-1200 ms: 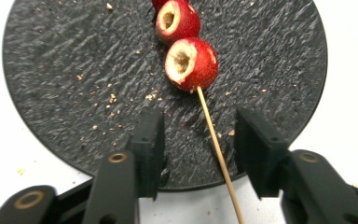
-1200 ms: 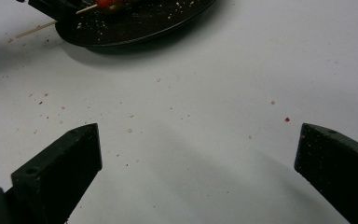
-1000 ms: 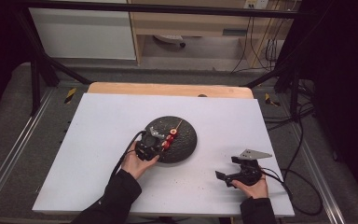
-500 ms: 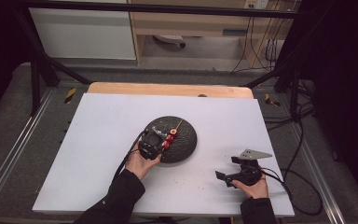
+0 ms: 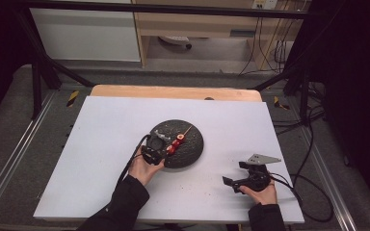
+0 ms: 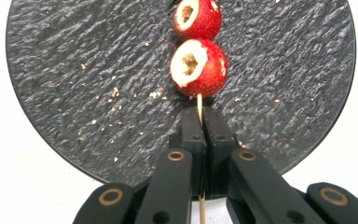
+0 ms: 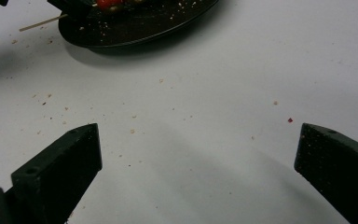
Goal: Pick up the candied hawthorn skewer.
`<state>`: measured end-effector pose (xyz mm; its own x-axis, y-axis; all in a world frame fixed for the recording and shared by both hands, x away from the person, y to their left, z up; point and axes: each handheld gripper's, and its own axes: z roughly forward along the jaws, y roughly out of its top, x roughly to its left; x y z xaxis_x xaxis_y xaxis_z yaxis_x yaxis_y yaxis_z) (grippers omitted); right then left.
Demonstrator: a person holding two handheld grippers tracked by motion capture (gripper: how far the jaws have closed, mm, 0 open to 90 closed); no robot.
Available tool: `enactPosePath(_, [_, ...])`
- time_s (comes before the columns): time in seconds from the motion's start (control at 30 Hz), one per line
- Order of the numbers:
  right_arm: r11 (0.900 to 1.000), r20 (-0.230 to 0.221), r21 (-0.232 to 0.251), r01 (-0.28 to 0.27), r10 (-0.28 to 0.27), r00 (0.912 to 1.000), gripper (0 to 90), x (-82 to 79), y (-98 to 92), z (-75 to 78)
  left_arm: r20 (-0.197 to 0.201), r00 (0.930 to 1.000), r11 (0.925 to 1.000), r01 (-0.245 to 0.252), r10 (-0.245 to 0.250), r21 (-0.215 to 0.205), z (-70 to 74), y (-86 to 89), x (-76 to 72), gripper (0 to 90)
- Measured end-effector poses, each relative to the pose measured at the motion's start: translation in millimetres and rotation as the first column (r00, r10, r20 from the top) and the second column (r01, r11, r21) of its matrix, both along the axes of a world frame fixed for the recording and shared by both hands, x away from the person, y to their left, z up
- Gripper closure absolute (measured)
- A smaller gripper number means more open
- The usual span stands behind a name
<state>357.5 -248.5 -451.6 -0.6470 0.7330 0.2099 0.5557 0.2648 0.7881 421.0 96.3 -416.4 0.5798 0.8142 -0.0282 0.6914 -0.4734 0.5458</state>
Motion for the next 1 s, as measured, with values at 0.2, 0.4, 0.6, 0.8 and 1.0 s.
enactPosePath(0.2, [1.000,-0.001,-0.002,0.000,0.000,1.0000,1.6,0.0,0.0,-0.2,0.039,0.9992,0.9989,0.010,-0.008,-0.046,4.3,10.8,-5.2,88.1])
enactPosePath(0.4, [1.000,-0.006,-0.001,0.002,-0.002,1.0000,1.6,-0.1,0.5,-0.5,0.081,0.9966,0.9936,0.025,-0.016,-0.110,9.8,27.8,-13.9,88.1])
enactPosePath(0.6, [1.000,-0.011,0.010,0.005,-0.005,0.9999,1.6,-0.2,1.6,-0.9,0.127,0.9914,0.9839,0.052,-0.030,-0.171,11.8,45.1,-26.3,88.1])
enactPosePath(0.8, [1.000,-0.015,0.017,0.007,-0.006,0.9999,1.6,0.0,2.8,-1.6,0.164,0.9854,0.9741,0.080,-0.045,-0.211,9.6,60.1,-38.3,88.1])
enactPosePath(1.0, [0.999,-0.023,0.032,0.007,-0.006,0.9997,1.5,-0.3,6.0,-1.2,0.179,0.9824,0.9643,0.097,-0.053,-0.246,4.9,71.7,-48.8,88.1])
